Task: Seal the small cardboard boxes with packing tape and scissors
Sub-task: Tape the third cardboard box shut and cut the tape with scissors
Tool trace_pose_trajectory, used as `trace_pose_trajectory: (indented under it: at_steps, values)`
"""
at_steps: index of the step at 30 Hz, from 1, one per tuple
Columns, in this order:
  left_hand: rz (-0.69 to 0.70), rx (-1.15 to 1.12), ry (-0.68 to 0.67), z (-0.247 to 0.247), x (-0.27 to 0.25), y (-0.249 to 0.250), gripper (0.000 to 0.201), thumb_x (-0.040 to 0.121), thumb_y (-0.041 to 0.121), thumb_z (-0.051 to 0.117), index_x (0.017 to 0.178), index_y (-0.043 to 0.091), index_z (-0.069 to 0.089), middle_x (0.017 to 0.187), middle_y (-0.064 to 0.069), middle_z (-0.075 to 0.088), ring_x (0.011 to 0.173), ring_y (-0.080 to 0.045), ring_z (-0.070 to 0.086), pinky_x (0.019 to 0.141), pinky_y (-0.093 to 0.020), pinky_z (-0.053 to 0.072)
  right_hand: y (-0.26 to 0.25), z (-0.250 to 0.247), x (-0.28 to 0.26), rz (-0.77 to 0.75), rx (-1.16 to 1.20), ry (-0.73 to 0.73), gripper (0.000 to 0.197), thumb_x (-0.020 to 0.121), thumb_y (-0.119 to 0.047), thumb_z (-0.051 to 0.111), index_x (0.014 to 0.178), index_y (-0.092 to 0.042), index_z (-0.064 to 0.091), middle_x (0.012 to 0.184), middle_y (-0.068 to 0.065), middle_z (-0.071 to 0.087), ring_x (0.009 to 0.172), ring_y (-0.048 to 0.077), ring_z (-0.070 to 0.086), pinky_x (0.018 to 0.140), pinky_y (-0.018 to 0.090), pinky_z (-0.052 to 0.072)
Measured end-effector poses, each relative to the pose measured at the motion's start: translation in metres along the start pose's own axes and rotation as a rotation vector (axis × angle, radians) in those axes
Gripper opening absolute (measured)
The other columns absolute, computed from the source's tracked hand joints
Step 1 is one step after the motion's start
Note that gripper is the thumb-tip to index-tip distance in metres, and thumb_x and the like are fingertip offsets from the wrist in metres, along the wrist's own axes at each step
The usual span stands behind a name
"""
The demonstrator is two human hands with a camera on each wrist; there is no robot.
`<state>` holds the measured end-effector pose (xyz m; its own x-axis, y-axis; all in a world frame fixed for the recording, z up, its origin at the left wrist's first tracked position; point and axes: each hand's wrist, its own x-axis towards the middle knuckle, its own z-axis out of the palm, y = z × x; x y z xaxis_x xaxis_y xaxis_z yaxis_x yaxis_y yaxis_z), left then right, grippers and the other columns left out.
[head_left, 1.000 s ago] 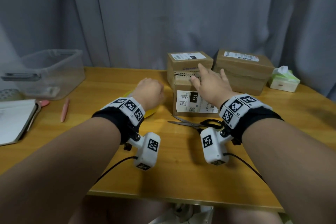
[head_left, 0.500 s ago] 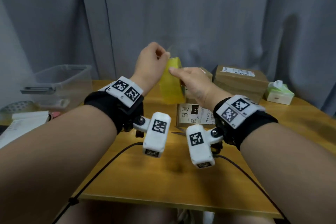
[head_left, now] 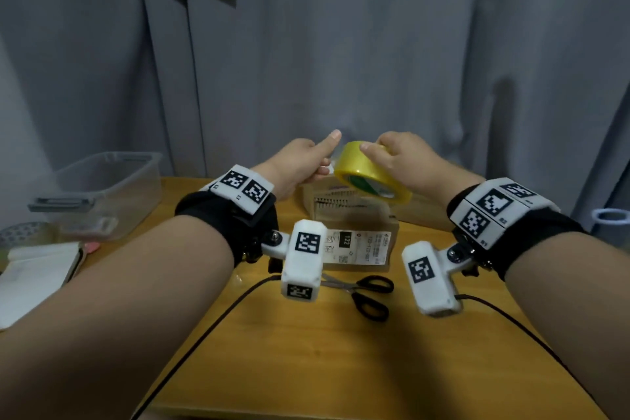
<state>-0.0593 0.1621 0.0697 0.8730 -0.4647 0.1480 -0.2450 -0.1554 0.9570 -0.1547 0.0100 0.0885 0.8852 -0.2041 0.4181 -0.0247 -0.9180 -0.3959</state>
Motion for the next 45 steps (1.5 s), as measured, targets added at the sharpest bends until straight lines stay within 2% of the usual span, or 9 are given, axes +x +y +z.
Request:
trace_pose_trajectory:
  at_steps: [4, 9, 13, 17, 25, 29, 35, 40, 45]
  values:
    - [-0.028, -0.194, -0.044, 0.004, 0.007, 0.003, 0.022, 0.092, 0.023, 0.061, 0.082, 0.004, 0.064, 0.073, -0.005, 0.059, 0.063, -0.01, 0.054, 0.064, -0.018, 0.05, 0.0, -0.007, 0.009, -0.015, -0.023, -0.024, 0.041, 0.097, -0.045, 0.047, 0.104, -0.008, 0.062, 0.092, 0.007, 0.059, 0.087, 0.024, 0.055, 0.07, 0.031, 0.039]
    - [-0.184, -0.208, -0.03, 0.006, 0.018, 0.003, 0.014, 0.094, 0.018, 0.058, 0.087, 0.006, 0.062, 0.07, -0.002, 0.055, 0.059, -0.008, 0.051, 0.051, -0.015, 0.048, 0.003, -0.009, 0.022, -0.089, -0.033, -0.079, 0.038, 0.095, -0.047, 0.049, 0.095, -0.011, 0.062, 0.086, 0.005, 0.06, 0.081, 0.023, 0.056, 0.073, 0.037, 0.046]
    - [-0.228, -0.364, -0.053, 0.003, 0.025, 0.001, 0.01, 0.095, 0.008, 0.053, 0.095, 0.005, 0.062, 0.084, -0.004, 0.062, 0.073, -0.011, 0.058, 0.061, -0.019, 0.054, 0.009, -0.009, 0.032, -0.123, 0.05, -0.087, 0.032, 0.095, -0.045, 0.051, 0.09, -0.014, 0.062, 0.078, 0.0, 0.059, 0.074, 0.018, 0.054, 0.063, 0.031, 0.042]
    - [-0.12, -0.244, 0.009, 0.002, 0.035, -0.003, 0.017, 0.096, 0.005, 0.05, 0.083, 0.004, 0.062, 0.079, -0.008, 0.061, 0.071, -0.014, 0.058, 0.071, -0.024, 0.053, 0.015, -0.002, 0.041, -0.118, 0.104, -0.087, 0.03, 0.094, -0.046, 0.051, 0.087, -0.018, 0.06, 0.074, -0.006, 0.056, 0.071, 0.014, 0.053, 0.058, 0.027, 0.038]
    - [0.078, 0.047, 0.246, -0.005, 0.043, -0.013, 0.017, 0.099, 0.007, 0.041, 0.088, 0.003, 0.054, 0.071, -0.003, 0.052, 0.055, -0.009, 0.048, 0.044, -0.01, 0.044, 0.012, -0.008, 0.071, 0.129, -0.242, -0.181, 0.058, 0.084, -0.065, 0.053, 0.062, -0.012, 0.054, 0.063, 0.002, 0.053, 0.061, 0.018, 0.05, 0.056, 0.03, 0.036]
    - [0.001, 0.064, 0.187, -0.005, 0.04, -0.028, 0.026, 0.096, 0.001, 0.043, 0.074, 0.006, 0.055, 0.066, -0.004, 0.053, 0.053, -0.009, 0.049, 0.043, -0.01, 0.044, 0.008, -0.004, 0.077, 0.14, -0.533, -0.295, 0.055, 0.082, -0.07, 0.051, 0.072, -0.017, 0.051, 0.075, 0.0, 0.054, 0.071, 0.021, 0.054, 0.061, 0.031, 0.038]
    - [-0.158, -0.075, 0.174, -0.011, 0.034, -0.056, 0.014, 0.09, 0.011, 0.063, 0.081, 0.0, 0.063, 0.062, -0.003, 0.055, 0.052, -0.009, 0.051, 0.043, -0.01, 0.044, -0.004, 0.03, 0.084, 0.06, -0.734, -0.416, 0.048, 0.083, -0.068, 0.053, 0.093, -0.022, 0.05, 0.075, -0.007, 0.05, 0.081, 0.019, 0.054, 0.068, 0.032, 0.038]
    - [-0.296, -0.116, 0.187, -0.01, 0.037, -0.074, 0.015, 0.091, 0.013, 0.062, 0.098, 0.001, 0.058, 0.073, -0.005, 0.056, 0.059, -0.011, 0.054, 0.048, -0.015, 0.05, -0.004, 0.04, 0.093, 0.053, -0.649, -0.311, 0.036, 0.084, -0.052, 0.057, 0.095, -0.018, 0.058, 0.082, -0.003, 0.056, 0.082, 0.022, 0.055, 0.067, 0.032, 0.037]
    - [-0.335, -0.181, 0.184, -0.012, 0.036, -0.09, 0.008, 0.094, 0.007, 0.056, 0.09, 0.0, 0.056, 0.072, -0.01, 0.059, 0.056, -0.014, 0.057, 0.041, -0.013, 0.047, 0.007, 0.039, 0.08, 0.058, -0.44, -0.19, 0.034, 0.089, -0.049, 0.052, 0.11, -0.025, 0.064, 0.11, 0.0, 0.063, 0.106, 0.025, 0.055, 0.082, 0.036, 0.039]
